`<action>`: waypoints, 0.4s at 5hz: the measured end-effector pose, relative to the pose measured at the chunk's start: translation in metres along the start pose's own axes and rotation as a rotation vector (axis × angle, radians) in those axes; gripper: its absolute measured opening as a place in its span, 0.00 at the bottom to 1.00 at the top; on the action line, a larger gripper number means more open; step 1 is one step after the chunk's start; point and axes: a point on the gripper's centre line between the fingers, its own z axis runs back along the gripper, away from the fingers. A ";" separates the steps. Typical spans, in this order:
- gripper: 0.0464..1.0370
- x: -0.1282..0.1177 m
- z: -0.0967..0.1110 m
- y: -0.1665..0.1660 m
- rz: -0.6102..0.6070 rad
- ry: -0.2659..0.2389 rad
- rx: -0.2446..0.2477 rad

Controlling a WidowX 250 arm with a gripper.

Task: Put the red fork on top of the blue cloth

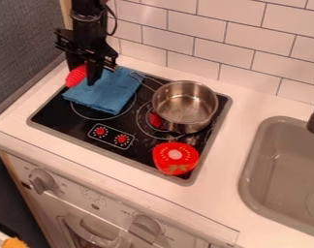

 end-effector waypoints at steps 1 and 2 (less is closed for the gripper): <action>0.73 0.004 -0.002 -0.009 0.008 -0.029 -0.041; 0.96 0.001 0.003 -0.017 0.008 -0.049 -0.094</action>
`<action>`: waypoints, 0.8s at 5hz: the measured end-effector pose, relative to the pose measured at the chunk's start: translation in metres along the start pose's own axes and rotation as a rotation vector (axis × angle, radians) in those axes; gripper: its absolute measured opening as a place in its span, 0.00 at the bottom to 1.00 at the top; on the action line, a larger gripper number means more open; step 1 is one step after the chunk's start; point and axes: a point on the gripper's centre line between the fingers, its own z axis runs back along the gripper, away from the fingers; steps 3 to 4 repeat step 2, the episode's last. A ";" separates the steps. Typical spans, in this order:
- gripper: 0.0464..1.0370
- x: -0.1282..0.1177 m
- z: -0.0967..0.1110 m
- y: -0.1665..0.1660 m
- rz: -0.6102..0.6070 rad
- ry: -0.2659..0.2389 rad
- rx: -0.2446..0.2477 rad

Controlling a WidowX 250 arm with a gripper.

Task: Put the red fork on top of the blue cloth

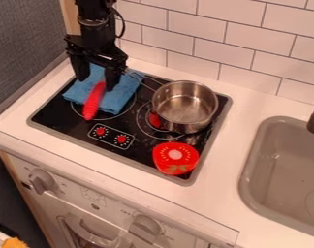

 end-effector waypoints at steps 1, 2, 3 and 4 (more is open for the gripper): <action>0.97 -0.007 0.011 -0.004 -0.013 -0.008 -0.016; 0.96 -0.015 0.009 -0.010 -0.029 0.015 -0.043; 0.96 -0.015 0.009 -0.010 -0.029 0.015 -0.043; 0.96 -0.015 0.009 -0.010 -0.029 0.015 -0.043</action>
